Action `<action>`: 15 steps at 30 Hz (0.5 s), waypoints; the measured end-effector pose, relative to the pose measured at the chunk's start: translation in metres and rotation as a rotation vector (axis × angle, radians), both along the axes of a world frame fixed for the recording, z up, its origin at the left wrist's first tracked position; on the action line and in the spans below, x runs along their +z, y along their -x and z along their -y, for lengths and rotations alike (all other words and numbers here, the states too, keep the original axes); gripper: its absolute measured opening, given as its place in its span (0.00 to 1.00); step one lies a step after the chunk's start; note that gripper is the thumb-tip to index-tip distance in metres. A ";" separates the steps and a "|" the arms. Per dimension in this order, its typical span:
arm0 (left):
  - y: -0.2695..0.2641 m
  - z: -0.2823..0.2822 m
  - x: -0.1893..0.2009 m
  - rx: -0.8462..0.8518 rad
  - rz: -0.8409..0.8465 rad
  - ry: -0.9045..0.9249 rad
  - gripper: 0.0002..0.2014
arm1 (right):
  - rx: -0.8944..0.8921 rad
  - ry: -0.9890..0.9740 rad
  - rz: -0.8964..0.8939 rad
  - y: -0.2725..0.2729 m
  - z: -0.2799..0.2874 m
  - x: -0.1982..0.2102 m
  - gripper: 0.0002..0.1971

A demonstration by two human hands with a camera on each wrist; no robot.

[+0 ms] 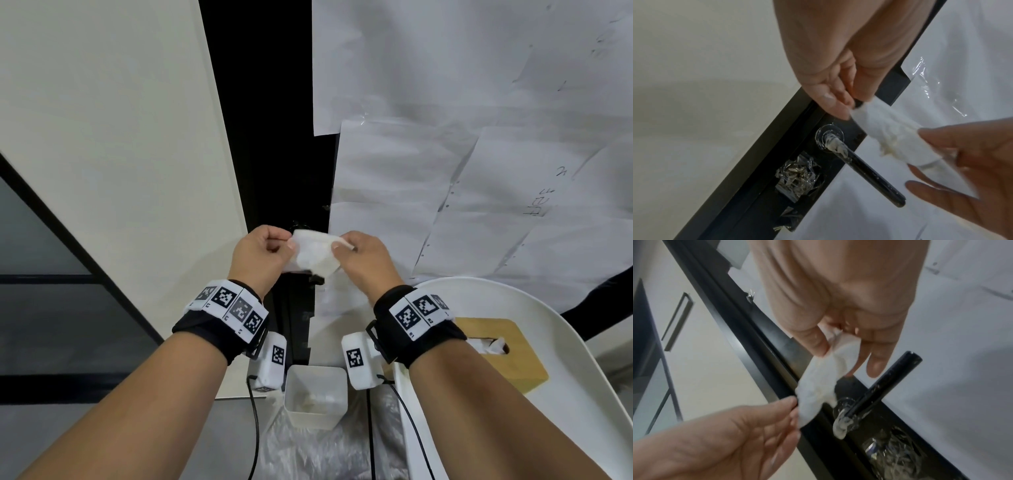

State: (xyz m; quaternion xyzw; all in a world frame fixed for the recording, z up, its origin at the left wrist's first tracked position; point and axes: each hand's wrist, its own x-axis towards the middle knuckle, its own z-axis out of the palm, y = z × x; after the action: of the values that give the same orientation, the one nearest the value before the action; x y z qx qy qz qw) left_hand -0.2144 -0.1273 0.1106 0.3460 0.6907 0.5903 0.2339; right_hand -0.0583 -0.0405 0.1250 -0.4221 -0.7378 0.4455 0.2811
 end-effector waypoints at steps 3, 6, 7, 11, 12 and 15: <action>0.008 -0.002 -0.003 0.113 -0.017 -0.020 0.07 | -0.221 0.003 -0.121 -0.007 -0.012 0.011 0.08; 0.015 -0.005 -0.006 0.220 -0.085 -0.005 0.07 | -0.315 -0.200 -0.032 -0.014 -0.017 0.018 0.10; 0.016 -0.005 -0.005 0.251 -0.121 0.008 0.07 | -0.316 -0.306 0.038 -0.016 -0.017 0.018 0.11; 0.020 -0.007 -0.007 0.340 -0.223 0.030 0.11 | -0.139 -0.539 0.399 -0.010 -0.017 -0.011 0.14; 0.022 -0.007 -0.007 0.359 -0.231 0.028 0.13 | -0.066 -0.546 0.506 -0.007 -0.016 -0.020 0.13; 0.026 -0.008 -0.009 0.381 -0.231 0.024 0.15 | 0.069 -0.579 0.573 -0.002 -0.010 -0.032 0.19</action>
State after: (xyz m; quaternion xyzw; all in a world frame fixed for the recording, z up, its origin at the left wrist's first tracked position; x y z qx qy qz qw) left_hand -0.2408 -0.1190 0.1012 0.2716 0.7728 0.5721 0.0414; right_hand -0.0561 -0.0305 0.0929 -0.4076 -0.8948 0.0929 0.1565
